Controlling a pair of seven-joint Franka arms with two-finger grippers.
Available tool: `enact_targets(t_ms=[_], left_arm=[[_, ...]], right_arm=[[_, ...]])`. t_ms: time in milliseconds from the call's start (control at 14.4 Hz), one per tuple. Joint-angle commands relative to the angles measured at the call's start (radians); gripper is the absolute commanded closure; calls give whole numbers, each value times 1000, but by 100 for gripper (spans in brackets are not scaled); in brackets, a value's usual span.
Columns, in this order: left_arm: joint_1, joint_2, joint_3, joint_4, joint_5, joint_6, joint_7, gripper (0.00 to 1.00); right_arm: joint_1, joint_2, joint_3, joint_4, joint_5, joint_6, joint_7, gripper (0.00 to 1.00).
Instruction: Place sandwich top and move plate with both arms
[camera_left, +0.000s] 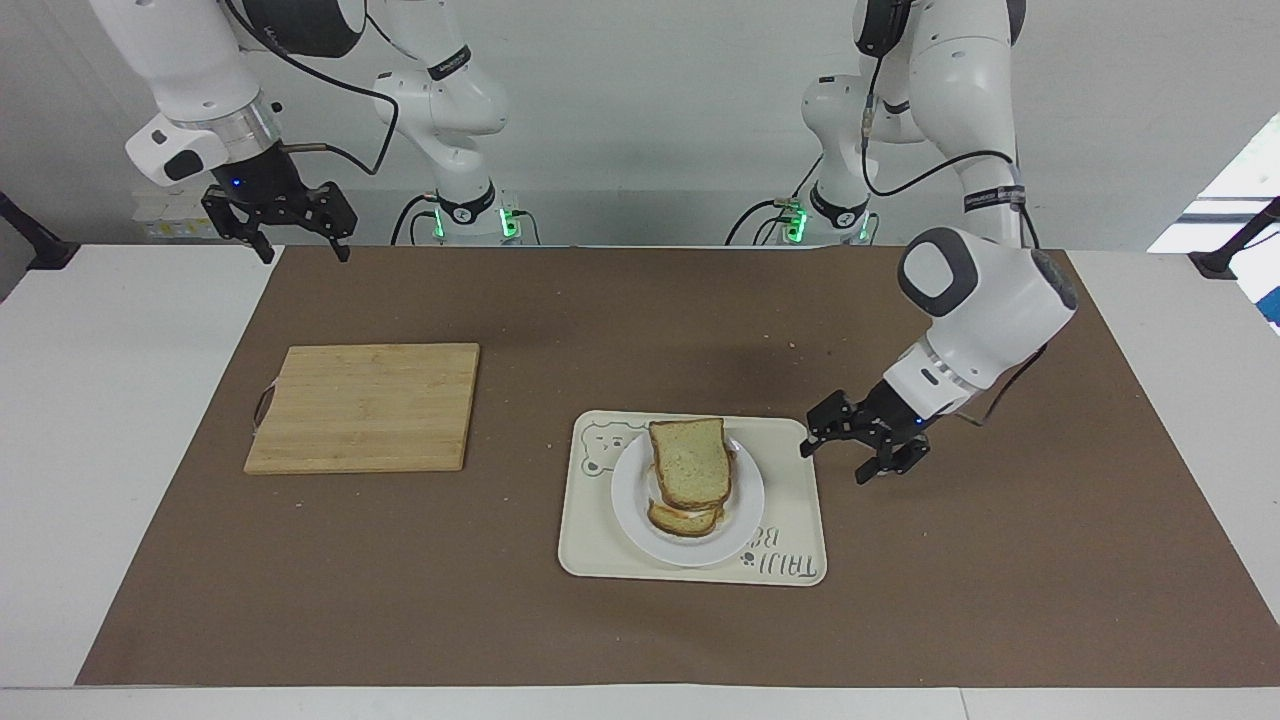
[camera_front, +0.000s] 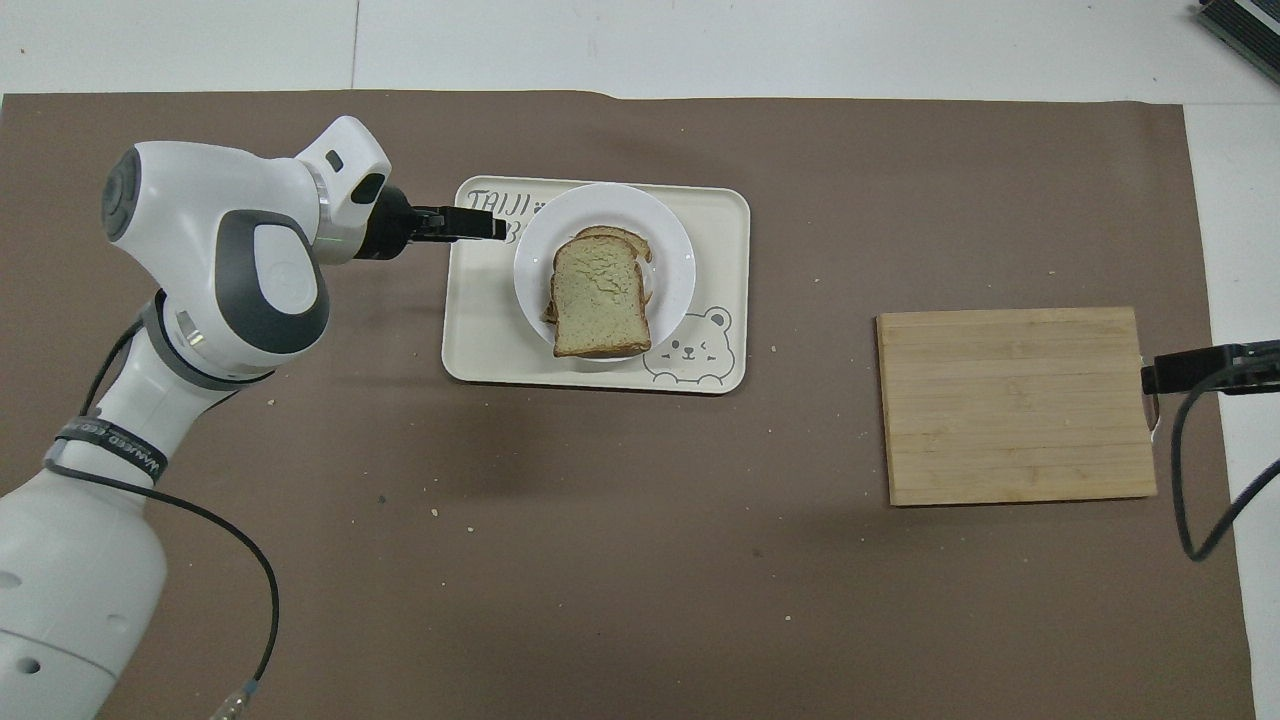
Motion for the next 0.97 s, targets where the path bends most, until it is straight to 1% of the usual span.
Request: enact_targets(t_ms=[0, 209, 348, 487, 626, 765, 904], left_arm=[[-10, -106, 58, 4, 162, -125, -16, 0], [-8, -182, 114, 91, 311, -332, -16, 0], [-8, -225, 125, 159, 421, -447, -9, 0], [-7, -266, 134, 176, 490, -545, -8, 0], [16, -295, 135, 216, 515, -625, -6, 0], [45, -300, 134, 268, 520, -728, 3, 0], [71, -332, 132, 282, 520, -793, 38, 0]], right_arm=[[1, -1, 6, 5, -31, -12, 16, 0], [1, 0, 10, 7, -51, -9, 19, 0], [1, 0, 10, 5, -51, 5, 21, 0], [1, 0, 10, 1, -50, 33, 21, 0], [1, 2, 10, 1, -51, 39, 21, 0], [1, 2, 18, 1, -50, 42, 24, 0], [1, 2, 22, 1, -50, 42, 22, 0]])
